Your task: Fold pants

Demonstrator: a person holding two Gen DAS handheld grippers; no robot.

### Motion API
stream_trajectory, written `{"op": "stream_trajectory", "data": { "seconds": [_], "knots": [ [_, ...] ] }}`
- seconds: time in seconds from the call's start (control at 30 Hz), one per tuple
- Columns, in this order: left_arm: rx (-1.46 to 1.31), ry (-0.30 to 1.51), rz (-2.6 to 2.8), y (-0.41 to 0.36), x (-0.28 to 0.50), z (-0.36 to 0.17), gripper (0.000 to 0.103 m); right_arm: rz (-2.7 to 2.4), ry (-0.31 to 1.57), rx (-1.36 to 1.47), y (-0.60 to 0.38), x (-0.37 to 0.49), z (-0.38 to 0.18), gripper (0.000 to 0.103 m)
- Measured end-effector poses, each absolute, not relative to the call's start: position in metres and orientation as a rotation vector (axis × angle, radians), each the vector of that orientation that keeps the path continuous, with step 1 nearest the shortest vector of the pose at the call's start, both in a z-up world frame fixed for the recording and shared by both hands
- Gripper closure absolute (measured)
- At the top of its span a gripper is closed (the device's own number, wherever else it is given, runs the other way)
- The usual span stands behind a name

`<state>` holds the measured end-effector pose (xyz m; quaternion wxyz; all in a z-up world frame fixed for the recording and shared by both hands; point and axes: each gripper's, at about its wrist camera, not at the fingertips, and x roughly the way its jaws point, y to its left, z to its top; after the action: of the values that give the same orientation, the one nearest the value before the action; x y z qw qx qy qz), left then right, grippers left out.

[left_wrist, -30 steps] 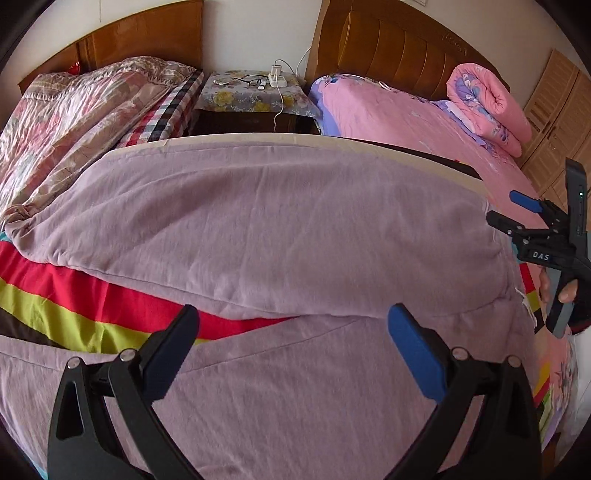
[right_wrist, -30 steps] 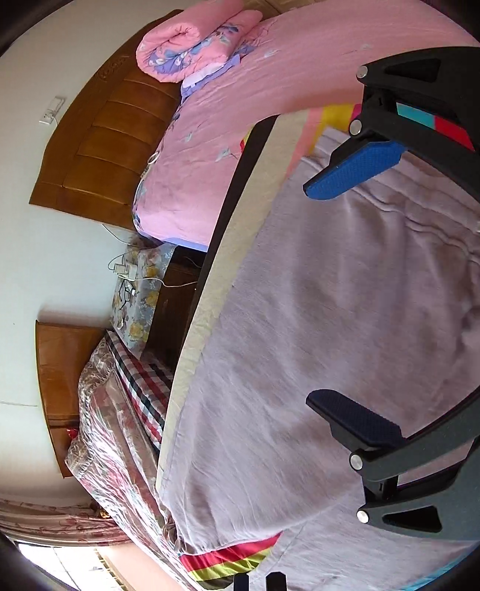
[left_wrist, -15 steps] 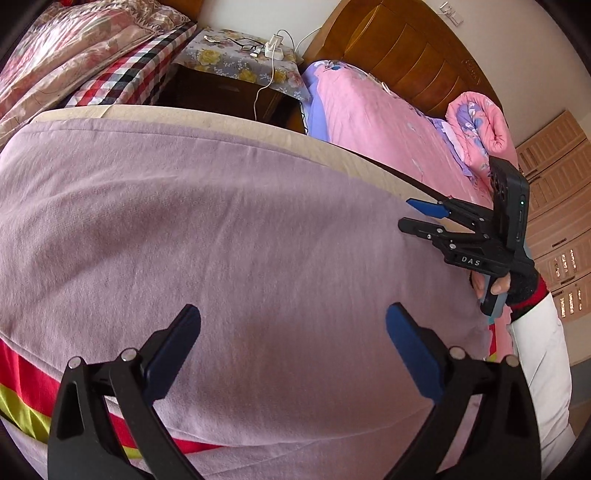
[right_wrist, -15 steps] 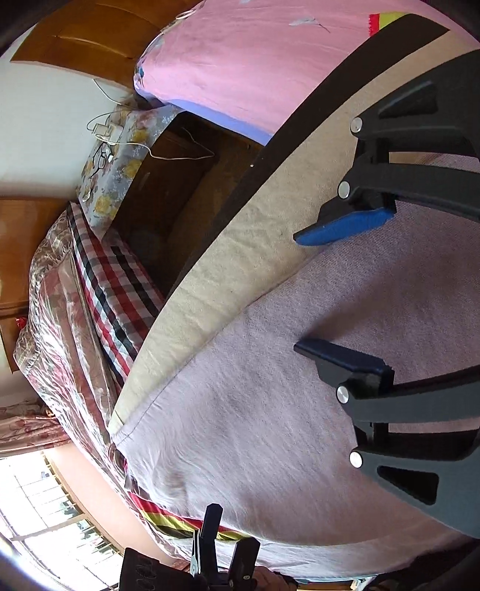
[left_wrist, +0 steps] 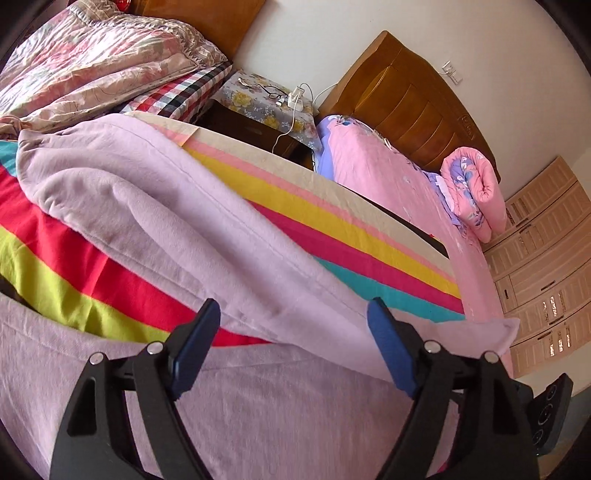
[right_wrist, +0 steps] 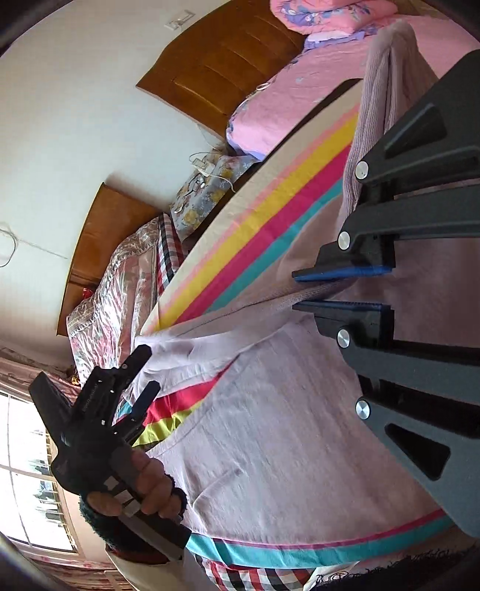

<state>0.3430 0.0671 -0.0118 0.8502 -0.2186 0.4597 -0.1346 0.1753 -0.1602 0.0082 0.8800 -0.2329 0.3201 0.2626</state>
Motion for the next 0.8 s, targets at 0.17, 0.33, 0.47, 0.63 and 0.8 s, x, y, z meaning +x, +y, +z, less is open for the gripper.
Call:
{"op": "stream_trajectory", "data": {
  "seconds": [0.17,0.33,0.47,0.63,0.8],
  "knots": [
    [-0.479,1.054,-0.240,0.093,0.291,-0.053,0.015,0.407,0.791,0.019,-0.206,0.106,-0.019,0.052],
    [-0.512,1.058,-0.234,0.110,0.265,-0.068,0.014,0.079,0.797,0.487,-0.280,0.086,-0.036,0.043],
    [-0.484,1.030,-0.266,0.113,0.256,-0.066,0.010,-0.027,0.834,0.662,-0.316,0.097,-0.049,0.043],
    [-0.495,1.022,-0.292,0.117,0.258,-0.065,0.010,-0.065,0.822,0.777,-0.337,0.123,-0.061,0.047],
    [-0.604,1.078,-0.390,0.109,0.295,-0.061,0.010,-0.099,0.769,0.820,-0.347,0.131,-0.061,0.091]
  ]
}}
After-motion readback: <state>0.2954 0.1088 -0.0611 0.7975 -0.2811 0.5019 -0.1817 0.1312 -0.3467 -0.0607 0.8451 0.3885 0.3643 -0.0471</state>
